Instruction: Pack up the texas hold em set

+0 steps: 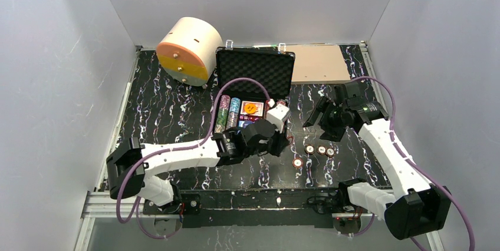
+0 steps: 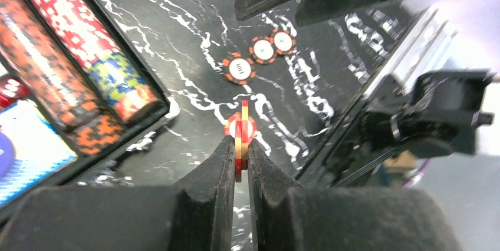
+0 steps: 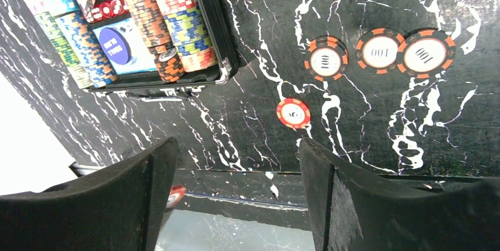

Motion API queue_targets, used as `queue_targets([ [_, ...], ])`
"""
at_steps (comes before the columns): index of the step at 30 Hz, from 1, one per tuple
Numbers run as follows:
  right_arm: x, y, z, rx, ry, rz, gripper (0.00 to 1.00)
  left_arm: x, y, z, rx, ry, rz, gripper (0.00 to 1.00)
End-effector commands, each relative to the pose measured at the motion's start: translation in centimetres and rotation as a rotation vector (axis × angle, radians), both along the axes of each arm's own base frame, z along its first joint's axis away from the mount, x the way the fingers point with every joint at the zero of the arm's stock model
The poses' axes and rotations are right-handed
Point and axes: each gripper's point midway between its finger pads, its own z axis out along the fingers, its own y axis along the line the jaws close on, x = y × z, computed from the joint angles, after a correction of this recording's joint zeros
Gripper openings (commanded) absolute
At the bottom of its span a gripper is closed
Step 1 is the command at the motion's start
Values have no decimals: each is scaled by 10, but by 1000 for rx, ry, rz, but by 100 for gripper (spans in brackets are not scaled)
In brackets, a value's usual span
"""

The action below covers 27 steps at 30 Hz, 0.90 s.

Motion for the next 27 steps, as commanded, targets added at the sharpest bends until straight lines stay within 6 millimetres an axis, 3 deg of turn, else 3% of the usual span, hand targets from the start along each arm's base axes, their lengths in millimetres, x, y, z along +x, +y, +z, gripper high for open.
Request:
queue_targets([
  [1, 3, -7, 2, -10, -42, -35, 83, 5, 40, -12, 341, -159, -217, 0],
  [3, 2, 2, 2, 37, -42, -7, 82, 15, 47, -12, 378, -161, -242, 0],
  [8, -3, -19, -7, -61, -26, -85, 83, 25, 47, -21, 388, -175, -391, 0],
  [11, -5, -11, -11, -9, -29, -77, 83, 22, 37, -25, 391, -201, -494, 0],
  [16, -11, -21, -18, -60, 9, -114, 83, 22, 24, -40, 432, -222, -618, 0],
  [18, -12, -15, -18, -23, 13, -105, 83, 21, 17, -44, 432, -218, -664, 0],
  [27, -22, -18, -20, -29, 48, -115, 82, 37, 6, -65, 524, -246, -711, 0],
])
